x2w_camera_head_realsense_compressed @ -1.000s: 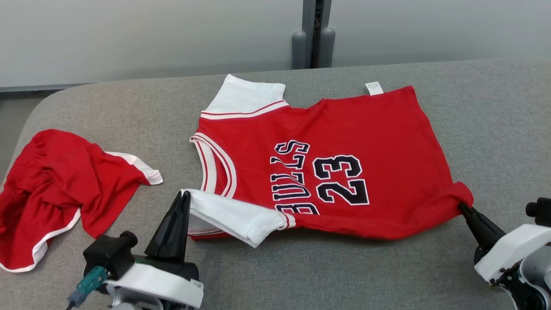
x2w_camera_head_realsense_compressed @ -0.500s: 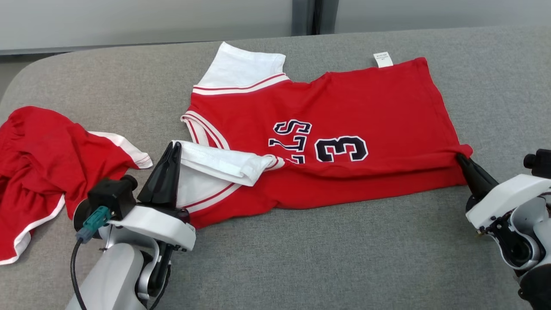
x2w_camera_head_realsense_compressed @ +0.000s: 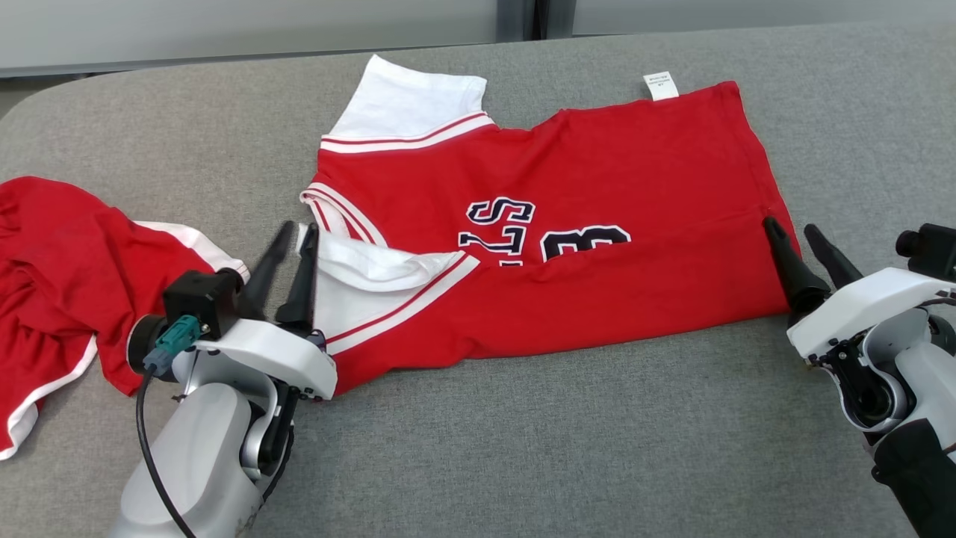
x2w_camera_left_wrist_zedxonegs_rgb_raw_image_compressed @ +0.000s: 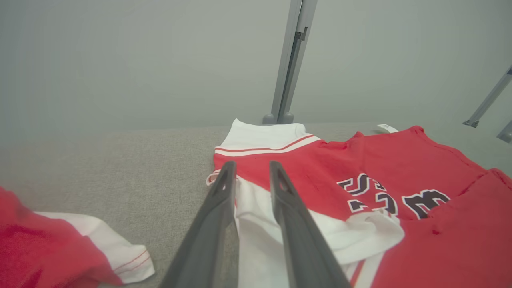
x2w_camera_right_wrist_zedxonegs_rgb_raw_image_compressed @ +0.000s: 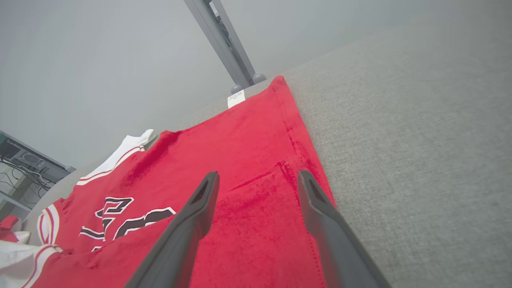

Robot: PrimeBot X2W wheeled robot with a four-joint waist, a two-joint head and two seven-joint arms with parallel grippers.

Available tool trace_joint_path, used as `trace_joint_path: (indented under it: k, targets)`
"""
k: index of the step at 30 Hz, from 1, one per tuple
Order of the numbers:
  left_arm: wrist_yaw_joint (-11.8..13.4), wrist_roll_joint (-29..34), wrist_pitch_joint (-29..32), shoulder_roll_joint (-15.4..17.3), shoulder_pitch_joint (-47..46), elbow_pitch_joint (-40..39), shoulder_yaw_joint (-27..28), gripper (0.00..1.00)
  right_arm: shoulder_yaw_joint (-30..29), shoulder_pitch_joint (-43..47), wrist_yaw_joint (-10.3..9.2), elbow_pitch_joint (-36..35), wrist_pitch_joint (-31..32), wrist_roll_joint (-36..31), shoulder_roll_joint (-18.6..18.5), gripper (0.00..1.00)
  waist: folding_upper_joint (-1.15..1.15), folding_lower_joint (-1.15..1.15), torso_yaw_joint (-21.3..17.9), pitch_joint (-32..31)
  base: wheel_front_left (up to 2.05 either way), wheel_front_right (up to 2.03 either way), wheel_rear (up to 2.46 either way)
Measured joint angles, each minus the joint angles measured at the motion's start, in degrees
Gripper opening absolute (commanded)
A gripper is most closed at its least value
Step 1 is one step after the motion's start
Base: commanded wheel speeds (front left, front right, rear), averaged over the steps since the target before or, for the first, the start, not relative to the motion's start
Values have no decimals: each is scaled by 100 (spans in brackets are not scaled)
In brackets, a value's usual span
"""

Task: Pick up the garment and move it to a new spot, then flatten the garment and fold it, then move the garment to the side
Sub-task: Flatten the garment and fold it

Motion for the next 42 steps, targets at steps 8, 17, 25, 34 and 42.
trace_joint_path:
  k: [8,17,25,34,42]
  targets:
    - [35,30,-7,-144,437,-413,386,100,250,319,0,-187,-643,222,-164,100,0,0,34,-184,0,0,0]
    - [463,-568,1002,-197,1719,-1076,450,100,397,861,0,-270,-866,538,-247,100,0,0,60,-490,0,0,0]
    - [770,-734,1824,-170,1970,-1098,359,100,526,893,0,-337,-907,548,-296,100,0,0,4,-568,0,0,0]
    - [781,-758,1841,-174,1920,-933,323,0,654,838,0,-367,-913,559,-324,100,0,0,-81,-469,0,0,0]
    - [679,-759,1807,-89,1829,-843,299,0,709,698,0,-171,-932,533,-424,100,0,0,-48,-440,0,0,0]
